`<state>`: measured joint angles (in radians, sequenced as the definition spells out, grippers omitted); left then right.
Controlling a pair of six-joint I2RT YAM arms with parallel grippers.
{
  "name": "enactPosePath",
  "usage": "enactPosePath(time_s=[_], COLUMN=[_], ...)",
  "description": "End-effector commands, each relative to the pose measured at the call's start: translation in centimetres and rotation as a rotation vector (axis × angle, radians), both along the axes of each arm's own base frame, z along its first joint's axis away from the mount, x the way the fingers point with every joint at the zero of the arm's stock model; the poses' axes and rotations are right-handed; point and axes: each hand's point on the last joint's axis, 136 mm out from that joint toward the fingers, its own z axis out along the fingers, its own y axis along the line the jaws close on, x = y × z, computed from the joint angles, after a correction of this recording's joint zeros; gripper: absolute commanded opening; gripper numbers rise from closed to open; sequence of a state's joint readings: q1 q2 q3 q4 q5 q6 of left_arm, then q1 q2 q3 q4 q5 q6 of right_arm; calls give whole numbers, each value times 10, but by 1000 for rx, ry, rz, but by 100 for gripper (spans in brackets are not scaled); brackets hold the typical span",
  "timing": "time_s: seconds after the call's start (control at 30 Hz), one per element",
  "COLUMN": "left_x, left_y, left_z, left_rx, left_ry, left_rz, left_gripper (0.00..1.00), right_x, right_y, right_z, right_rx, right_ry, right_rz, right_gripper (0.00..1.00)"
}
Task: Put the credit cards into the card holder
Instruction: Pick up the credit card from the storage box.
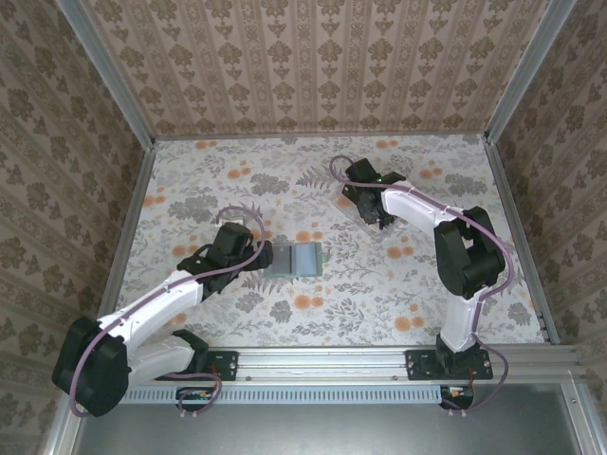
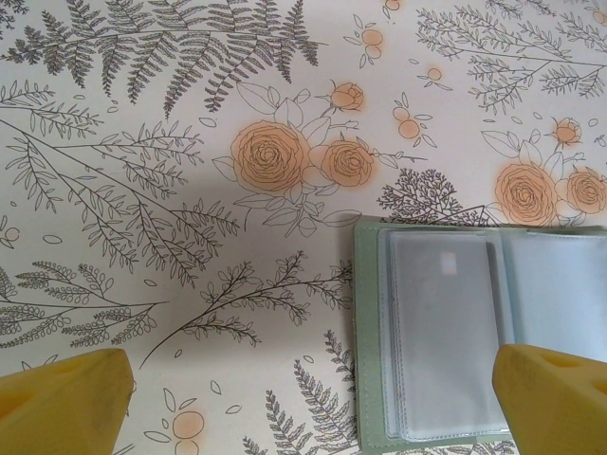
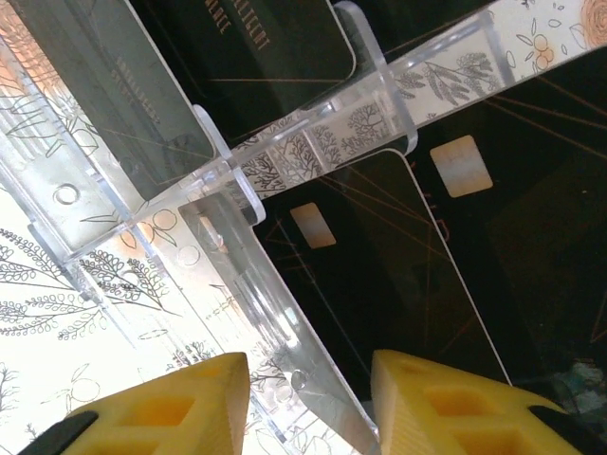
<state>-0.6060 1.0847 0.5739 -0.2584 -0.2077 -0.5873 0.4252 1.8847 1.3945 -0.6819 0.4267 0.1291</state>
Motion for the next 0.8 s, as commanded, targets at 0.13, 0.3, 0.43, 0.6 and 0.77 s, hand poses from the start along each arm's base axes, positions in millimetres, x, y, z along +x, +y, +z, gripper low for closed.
enactPosePath(time_s=[0.13, 0.3, 0.43, 0.6, 0.77], left_x=[0, -1, 0, -1, -2], left_y=[3, 2, 1, 1, 1], left_z=[-2, -4, -3, -4, -4], left_rx=[-1, -2, -6, -10, -17], left_ry=[3, 9, 7, 5, 6], left_rz=[9, 2, 1, 1, 2], left_gripper=[100, 100, 100, 100, 100], right_x=[0, 0, 2, 4, 6], right_y=[11, 10, 8, 7, 7], right_z=[4, 8, 7, 9, 16], right_rx=[76, 80, 58, 41, 36], right_ry=[2, -10, -6, -8, -17], right_rz=[17, 11, 11, 16, 26], right_gripper=[30, 30, 25, 16, 9])
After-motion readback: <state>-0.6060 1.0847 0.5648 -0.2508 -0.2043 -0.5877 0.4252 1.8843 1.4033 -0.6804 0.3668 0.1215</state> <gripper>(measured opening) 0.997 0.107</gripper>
